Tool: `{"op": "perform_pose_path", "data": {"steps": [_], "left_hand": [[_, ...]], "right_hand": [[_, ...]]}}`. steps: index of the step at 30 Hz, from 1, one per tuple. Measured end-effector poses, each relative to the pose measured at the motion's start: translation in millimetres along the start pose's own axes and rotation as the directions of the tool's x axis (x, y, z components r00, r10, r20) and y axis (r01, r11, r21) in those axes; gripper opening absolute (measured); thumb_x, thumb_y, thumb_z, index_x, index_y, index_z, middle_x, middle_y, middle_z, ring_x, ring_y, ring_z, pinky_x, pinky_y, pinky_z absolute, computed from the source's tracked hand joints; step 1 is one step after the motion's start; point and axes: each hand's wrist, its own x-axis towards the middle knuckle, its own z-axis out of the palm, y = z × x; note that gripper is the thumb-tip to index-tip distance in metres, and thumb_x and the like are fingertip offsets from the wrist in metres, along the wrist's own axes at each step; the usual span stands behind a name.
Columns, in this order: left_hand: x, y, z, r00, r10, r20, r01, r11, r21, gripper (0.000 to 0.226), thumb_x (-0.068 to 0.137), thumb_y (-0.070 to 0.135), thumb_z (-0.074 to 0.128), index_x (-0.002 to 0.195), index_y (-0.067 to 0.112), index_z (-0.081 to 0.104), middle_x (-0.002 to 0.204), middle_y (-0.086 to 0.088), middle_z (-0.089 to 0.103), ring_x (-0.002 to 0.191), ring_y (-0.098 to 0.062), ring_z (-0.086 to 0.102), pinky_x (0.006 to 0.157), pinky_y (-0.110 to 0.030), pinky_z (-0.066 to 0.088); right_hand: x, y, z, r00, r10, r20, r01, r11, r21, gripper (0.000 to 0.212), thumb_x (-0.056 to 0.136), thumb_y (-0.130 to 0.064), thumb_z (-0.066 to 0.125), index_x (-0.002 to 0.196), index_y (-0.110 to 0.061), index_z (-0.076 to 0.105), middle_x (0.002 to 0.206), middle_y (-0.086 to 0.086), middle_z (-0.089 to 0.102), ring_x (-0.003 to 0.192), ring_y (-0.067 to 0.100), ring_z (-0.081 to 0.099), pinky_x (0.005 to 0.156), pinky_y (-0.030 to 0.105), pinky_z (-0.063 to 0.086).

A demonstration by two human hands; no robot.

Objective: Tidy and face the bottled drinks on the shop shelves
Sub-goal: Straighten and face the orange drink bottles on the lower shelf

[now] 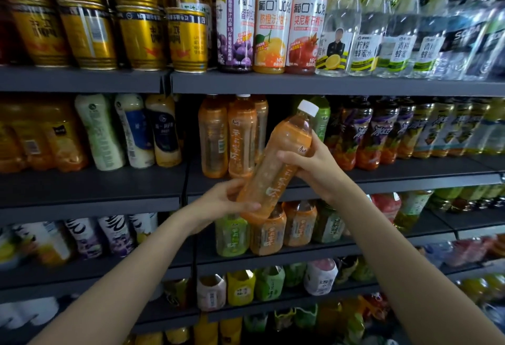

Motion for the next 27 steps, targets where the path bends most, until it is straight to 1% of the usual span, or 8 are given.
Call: {"op": "perform_pose_path", "data": {"steps": [5, 10, 12, 15, 18, 20, 24, 27], "left_hand": [[4, 9, 27, 0.972, -0.010, -0.234, 0.008, 1.000, -0.011, 0.074, 0.067, 0.036, 0.081, 0.129, 0.016, 0.046, 0.124, 0.003, 0.057, 0.109, -0.010, 0.055, 0.094, -0.029, 0.047], [14, 7, 42, 0.827, 0.261, -0.498, -0.030, 0.905, 0.424, 0.063, 0.067, 0.032, 0.082, 0.116, 0.018, 0.043, 0.117, 0.000, 0.050, 0.109, -0.015, 0.048, 0.084, -0.026, 0.041], [14, 8, 35, 0.850, 0.292, -0.438, -0.070, 0.888, 0.455, 0.065, 0.064, 0.036, 0.083, 0.112, 0.021, 0.041, 0.116, 0.001, 0.049, 0.107, -0.014, 0.048, 0.077, -0.021, 0.041], [12, 21, 17, 0.970, 0.104, -0.218, -0.061, 0.979, 0.196, 0.076, 0.067, 0.033, 0.081, 0.128, 0.025, 0.037, 0.120, 0.007, 0.050, 0.110, -0.010, 0.049, 0.082, -0.016, 0.044], [12, 22, 9, 0.997, -0.076, 0.012, 0.077, 0.989, -0.126, 0.087, 0.062, 0.032, 0.079, 0.135, 0.036, 0.032, 0.124, 0.007, 0.053, 0.116, -0.014, 0.052, 0.099, -0.037, 0.047], [15, 19, 14, 0.996, -0.084, 0.000, 0.083, 0.985, -0.148, 0.092, 0.061, 0.029, 0.081, 0.138, 0.036, 0.031, 0.129, 0.003, 0.054, 0.117, -0.015, 0.053, 0.099, -0.040, 0.046], [23, 17, 37, 0.932, 0.123, -0.342, -0.029, 0.963, 0.269, 0.087, 0.069, 0.024, 0.081, 0.140, 0.025, 0.032, 0.132, 0.002, 0.051, 0.119, -0.015, 0.049, 0.091, -0.023, 0.041], [26, 11, 50, 0.876, 0.280, -0.393, -0.055, 0.867, 0.495, 0.086, 0.070, 0.027, 0.080, 0.141, 0.025, 0.032, 0.137, 0.001, 0.047, 0.125, -0.017, 0.045, 0.089, -0.020, 0.035]], "right_hand": [[11, 0, 10, 0.977, -0.018, -0.210, -0.021, 0.983, -0.182, 0.080, 0.079, -0.022, 0.074, 0.145, -0.024, 0.029, 0.130, 0.002, 0.057, 0.120, 0.020, 0.055, 0.099, 0.045, 0.048], [8, 13, 33, 0.915, -0.060, -0.399, -0.039, 0.971, -0.235, 0.107, 0.075, -0.021, 0.079, 0.151, -0.023, 0.004, 0.130, -0.003, 0.049, 0.118, 0.013, 0.049, 0.094, 0.030, 0.043], [9, 14, 29, 0.903, -0.078, -0.422, -0.013, 0.978, -0.209, 0.105, 0.073, -0.019, 0.081, 0.149, -0.026, 0.010, 0.122, -0.009, 0.049, 0.114, 0.008, 0.048, 0.096, 0.032, 0.045], [9, 11, 17, 0.951, -0.060, -0.302, 0.006, 0.984, -0.177, 0.100, 0.069, -0.014, 0.082, 0.146, -0.029, 0.019, 0.126, -0.008, 0.052, 0.117, 0.012, 0.053, 0.097, 0.039, 0.049], [6, 11, 8, 0.985, -0.040, -0.168, 0.034, 0.999, -0.042, 0.096, 0.071, -0.009, 0.079, 0.143, -0.034, 0.021, 0.127, 0.000, 0.056, 0.114, 0.018, 0.059, 0.093, 0.043, 0.052], [6, 13, 3, 0.991, -0.017, -0.134, 0.012, 0.999, -0.034, 0.098, 0.072, -0.010, 0.078, 0.147, -0.033, 0.019, 0.129, 0.001, 0.056, 0.115, 0.018, 0.058, 0.093, 0.044, 0.052], [11, 18, 9, 0.967, 0.039, -0.252, -0.088, 0.978, -0.190, 0.099, 0.072, -0.028, 0.081, 0.146, -0.029, 0.016, 0.128, -0.003, 0.052, 0.120, 0.018, 0.052, 0.099, 0.044, 0.047], [13, 27, 16, 0.906, 0.092, -0.413, -0.165, 0.976, -0.144, 0.107, 0.069, -0.031, 0.083, 0.148, -0.021, 0.012, 0.133, 0.005, 0.049, 0.121, 0.025, 0.050, 0.097, 0.048, 0.048]]}}
